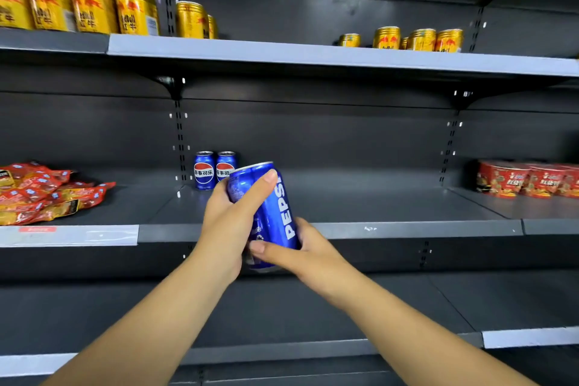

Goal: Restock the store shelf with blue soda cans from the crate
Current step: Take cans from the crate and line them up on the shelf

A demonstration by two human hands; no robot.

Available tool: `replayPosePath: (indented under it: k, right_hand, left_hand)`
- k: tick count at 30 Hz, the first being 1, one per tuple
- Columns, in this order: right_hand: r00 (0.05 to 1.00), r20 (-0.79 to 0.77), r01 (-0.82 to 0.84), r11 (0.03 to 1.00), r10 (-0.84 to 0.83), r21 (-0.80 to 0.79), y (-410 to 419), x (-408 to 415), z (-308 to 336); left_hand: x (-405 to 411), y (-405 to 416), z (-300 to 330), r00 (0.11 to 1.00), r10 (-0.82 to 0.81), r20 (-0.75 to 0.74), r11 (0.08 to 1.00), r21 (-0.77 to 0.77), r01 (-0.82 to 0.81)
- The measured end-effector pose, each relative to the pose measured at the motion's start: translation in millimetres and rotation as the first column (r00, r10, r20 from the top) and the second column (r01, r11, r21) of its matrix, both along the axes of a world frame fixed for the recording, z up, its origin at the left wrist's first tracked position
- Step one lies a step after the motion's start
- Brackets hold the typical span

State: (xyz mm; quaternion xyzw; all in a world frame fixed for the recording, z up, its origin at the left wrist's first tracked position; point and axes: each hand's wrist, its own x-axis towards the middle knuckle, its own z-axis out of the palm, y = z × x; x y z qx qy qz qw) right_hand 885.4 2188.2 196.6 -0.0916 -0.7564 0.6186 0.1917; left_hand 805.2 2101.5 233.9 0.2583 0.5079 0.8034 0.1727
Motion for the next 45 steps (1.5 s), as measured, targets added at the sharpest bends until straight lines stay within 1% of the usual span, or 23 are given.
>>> replayPosePath:
  k: [2, 4, 5, 7, 9, 12, 14, 17, 20, 23, 25, 27, 29, 32, 34, 36, 38, 40, 41, 43, 45]
  right_hand:
    - [0.997, 0.013, -0.076, 0.997, 0.076, -0.028, 4.0, 6.9, 3.3]
    - [0.989, 0.016, -0.147, 0.984, 0.149, -0.098, 7.4, 12.0, 4.2]
    - [0.987, 0.011, -0.157, 0.978, 0.16, -0.139, 7.1, 12.7, 3.7]
    - [0.991, 0.011, -0.126, 0.976, 0.13, -0.175, 2.8, 12.7, 1.6]
    - [0.998, 0.01, -0.059, 0.988, 0.061, -0.145, -2.9, 11.8, 0.3]
    - [0.999, -0.033, 0.037, 0.991, -0.042, -0.132, -9.2, 13.6, 2.1]
    - [0.997, -0.056, 0.047, 0.989, -0.055, -0.138, -10.7, 16.4, 1.8]
    - [0.996, -0.084, 0.016, 0.988, -0.029, -0.152, -14.9, 20.7, 0.5]
    - [0.994, -0.108, -0.043, 0.978, 0.021, -0.206, -14.8, 21.4, -0.4]
    - [0.988, -0.127, -0.125, 0.943, 0.089, -0.308, -17.2, 22.3, 3.0]
    - [0.989, -0.144, -0.091, 0.931, 0.041, -0.353, -21.6, 21.8, 3.3]
    - [0.987, -0.157, -0.02, 0.945, -0.033, -0.327, -25.9, 21.8, 2.4]
    - [0.982, -0.171, 0.03, 0.959, -0.081, -0.282, -28.0, 23.5, 2.4]
    - [0.979, -0.175, 0.062, 0.967, -0.108, -0.247, -26.6, 26.7, 1.3]
    - [0.983, -0.159, 0.051, 0.971, -0.09, -0.234, -24.3, 28.8, -0.2]
    - [0.99, -0.137, 0.008, 0.967, -0.045, -0.256, -20.2, 31.6, -2.8]
    - [0.993, -0.118, -0.069, 0.938, 0.031, -0.34, -15.0, 35.8, -5.2]
    - [0.986, -0.125, -0.157, 0.887, 0.113, -0.435, -12.0, 39.3, -9.6]
    - [0.983, -0.132, -0.173, 0.874, 0.126, -0.454, -12.0, 41.0, -12.2]
    - [0.992, -0.107, -0.103, 0.896, 0.062, -0.432, -13.2, 43.9, -16.5]
    - [0.998, -0.031, 0.04, 0.932, -0.055, -0.36, -14.7, 46.1, -18.1]
  left_hand:
    - [3.5, -3.8, 4.5, 0.997, -0.074, 0.023, 0.997, 0.018, 0.073]
    - [7.3, -6.7, 5.6, 0.99, -0.134, 0.038, 0.99, 0.041, 0.132]
    - [8.6, -7.3, 5.7, 0.988, -0.151, 0.043, 0.988, 0.039, 0.15]
    - [9.9, -7.3, 4.8, 0.985, -0.162, 0.059, 0.987, 0.014, 0.161]
    - [11.2, -6.7, 3.6, 0.988, -0.132, 0.075, 0.991, -0.007, 0.132]
    - [14.5, -6.6, 2.5, 0.999, -0.046, 0.023, 0.998, -0.04, 0.047]
    - [19.2, -7.8, 1.9, 0.999, -0.024, -0.035, 0.998, -0.053, 0.022]
    - [23.2, -12.7, 3.7, 0.995, 0.011, -0.095, 0.999, -0.042, -0.015]
    - [22.3, -16.9, 9.1, 0.995, -0.028, -0.099, 0.999, -0.036, 0.024]
    - [19.7, -19.1, 14.1, 0.996, -0.087, -0.031, 0.995, -0.059, 0.085]
    - [19.0, -19.7, 16.0, 0.991, -0.128, 0.029, 0.988, -0.088, 0.13]
    - [18.5, -20.5, 16.4, 0.987, -0.153, 0.049, 0.979, -0.126, 0.158]
    - [17.7, -20.1, 14.5, 0.988, -0.153, -0.002, 0.976, -0.159, 0.151]
    - [20.8, -19.1, 8.5, 0.983, -0.165, -0.081, 0.971, -0.186, 0.147]
    - [22.5, -18.1, 6.2, 0.983, -0.142, -0.117, 0.975, -0.189, 0.119]
    - [22.2, -17.9, 6.0, 0.981, -0.122, -0.148, 0.978, -0.186, 0.094]
    - [21.6, -16.7, 5.1, 0.981, -0.15, -0.122, 0.978, -0.166, 0.129]
    - [21.7, -13.4, 2.2, 0.98, -0.187, -0.067, 0.974, -0.14, 0.177]
    - [22.4, -11.5, 0.2, 0.977, -0.207, -0.052, 0.971, -0.137, 0.198]
    - [23.6, -7.2, -5.1, 0.969, -0.244, -0.03, 0.96, -0.148, 0.237]
    - [23.5, -3.7, -9.6, 0.96, -0.279, -0.037, 0.948, -0.17, 0.269]
